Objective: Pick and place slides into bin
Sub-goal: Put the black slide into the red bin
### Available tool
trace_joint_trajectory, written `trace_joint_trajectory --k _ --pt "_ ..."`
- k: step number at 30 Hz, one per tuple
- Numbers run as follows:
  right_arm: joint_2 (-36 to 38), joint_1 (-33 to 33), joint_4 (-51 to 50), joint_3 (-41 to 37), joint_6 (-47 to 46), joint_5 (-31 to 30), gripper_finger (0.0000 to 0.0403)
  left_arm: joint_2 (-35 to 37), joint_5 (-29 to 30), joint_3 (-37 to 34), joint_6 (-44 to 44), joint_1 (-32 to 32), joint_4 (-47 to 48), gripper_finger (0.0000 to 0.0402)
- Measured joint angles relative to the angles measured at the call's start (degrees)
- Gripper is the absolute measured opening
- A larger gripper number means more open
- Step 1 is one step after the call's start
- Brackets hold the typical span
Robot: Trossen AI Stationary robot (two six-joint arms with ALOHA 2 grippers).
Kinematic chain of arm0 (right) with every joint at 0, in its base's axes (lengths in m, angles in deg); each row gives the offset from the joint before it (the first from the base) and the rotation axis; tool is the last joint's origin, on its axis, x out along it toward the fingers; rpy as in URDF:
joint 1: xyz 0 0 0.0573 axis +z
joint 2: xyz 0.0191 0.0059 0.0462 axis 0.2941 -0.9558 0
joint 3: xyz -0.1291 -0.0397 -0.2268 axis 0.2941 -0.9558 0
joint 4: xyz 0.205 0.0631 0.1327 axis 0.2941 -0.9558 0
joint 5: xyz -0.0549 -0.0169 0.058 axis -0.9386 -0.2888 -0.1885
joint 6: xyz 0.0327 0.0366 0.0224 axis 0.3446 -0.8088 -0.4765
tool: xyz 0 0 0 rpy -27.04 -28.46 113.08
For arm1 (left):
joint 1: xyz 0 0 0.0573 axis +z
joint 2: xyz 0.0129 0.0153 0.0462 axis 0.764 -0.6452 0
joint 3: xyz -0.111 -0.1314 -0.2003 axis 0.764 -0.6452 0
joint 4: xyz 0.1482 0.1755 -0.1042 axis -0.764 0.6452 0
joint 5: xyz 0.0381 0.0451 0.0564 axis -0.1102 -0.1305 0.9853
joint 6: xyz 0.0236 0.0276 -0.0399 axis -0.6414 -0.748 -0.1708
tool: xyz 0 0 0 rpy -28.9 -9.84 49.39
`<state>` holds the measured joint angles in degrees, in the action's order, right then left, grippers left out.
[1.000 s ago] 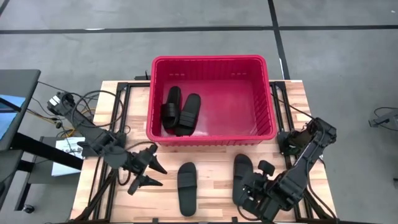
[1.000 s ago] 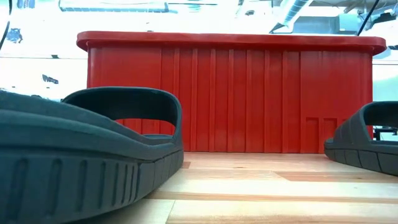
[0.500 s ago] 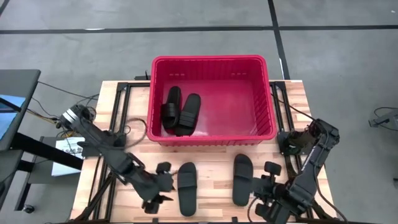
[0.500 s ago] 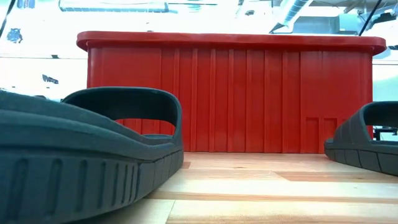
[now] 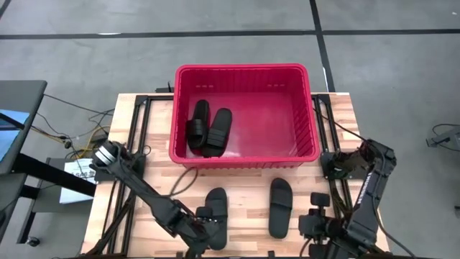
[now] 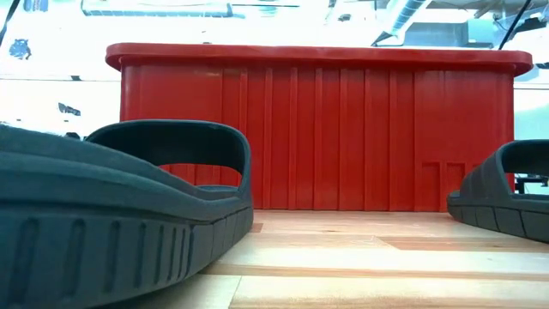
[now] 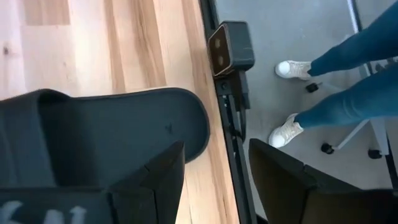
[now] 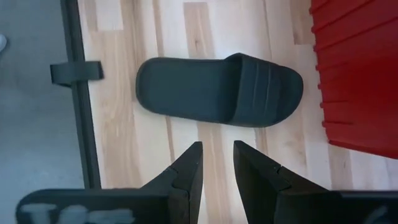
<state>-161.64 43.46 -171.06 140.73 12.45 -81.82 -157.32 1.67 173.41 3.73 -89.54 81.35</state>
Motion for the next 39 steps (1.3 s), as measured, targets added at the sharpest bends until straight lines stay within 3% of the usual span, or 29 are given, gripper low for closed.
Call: trace_joint_trajectory --k 7,14,25,39 --pt "0.0 2.7 -0.4 0.0 0.6 0.0 0.0081 -5.8 -0.1 2.5 4.3 0.1 0.3 0.0169" --pt "0.0 4.8 -1.9 0.0 1.1 0.0 0.0081 -6.6 -0.8 2.6 8.3 -0.2 -1.2 0.0169" --pt "0.0 5.3 -1.8 0.0 3.5 -0.2 0.0081 -9.3 -1.9 3.1 6.1 -0.1 -4.5 0.0169" --pt "0.0 5.3 -1.8 -0.1 3.4 0.2 0.0081 -13.7 0.5 4.7 0.5 0.3 2.0 0.0169"
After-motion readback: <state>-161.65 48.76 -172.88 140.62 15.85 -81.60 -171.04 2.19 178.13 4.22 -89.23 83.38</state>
